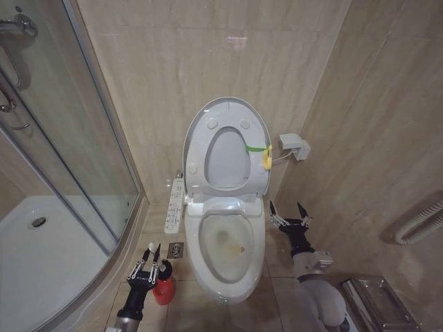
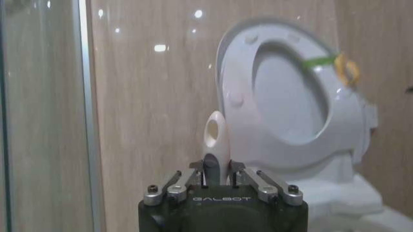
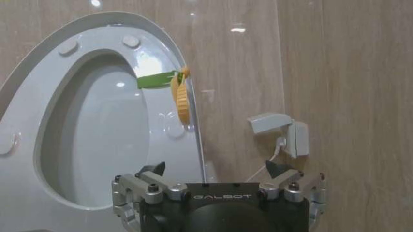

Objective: Open the toilet lid, clean the toilet bowl with a toilet brush, close the toilet lid, and flush.

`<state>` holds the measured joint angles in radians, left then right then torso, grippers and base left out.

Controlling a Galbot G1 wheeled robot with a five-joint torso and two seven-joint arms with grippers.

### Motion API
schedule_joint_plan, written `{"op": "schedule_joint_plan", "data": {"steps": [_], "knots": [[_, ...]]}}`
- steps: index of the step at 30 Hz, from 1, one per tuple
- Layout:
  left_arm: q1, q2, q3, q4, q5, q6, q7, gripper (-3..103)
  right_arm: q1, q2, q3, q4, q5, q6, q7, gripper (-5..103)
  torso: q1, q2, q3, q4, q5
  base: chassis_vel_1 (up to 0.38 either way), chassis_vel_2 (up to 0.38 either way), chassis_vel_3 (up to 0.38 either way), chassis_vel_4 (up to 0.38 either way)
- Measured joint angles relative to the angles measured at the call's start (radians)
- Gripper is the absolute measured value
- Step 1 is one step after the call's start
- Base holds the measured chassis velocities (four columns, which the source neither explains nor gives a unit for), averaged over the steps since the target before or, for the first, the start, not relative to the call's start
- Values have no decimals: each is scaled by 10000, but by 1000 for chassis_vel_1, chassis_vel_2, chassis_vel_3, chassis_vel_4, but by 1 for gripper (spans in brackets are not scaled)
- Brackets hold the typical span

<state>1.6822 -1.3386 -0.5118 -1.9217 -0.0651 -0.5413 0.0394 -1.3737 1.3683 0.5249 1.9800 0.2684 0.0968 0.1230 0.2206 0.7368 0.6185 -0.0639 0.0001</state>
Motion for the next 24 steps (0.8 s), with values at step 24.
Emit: {"op": "schedule_joint_plan", "data": {"steps": [24], "knots": [[482, 1727, 108, -3580, -1416, 529, 28, 24, -1, -1, 0, 0, 1, 0, 1, 100, 0, 0, 1, 2, -4, 0, 0, 0, 0]]}}
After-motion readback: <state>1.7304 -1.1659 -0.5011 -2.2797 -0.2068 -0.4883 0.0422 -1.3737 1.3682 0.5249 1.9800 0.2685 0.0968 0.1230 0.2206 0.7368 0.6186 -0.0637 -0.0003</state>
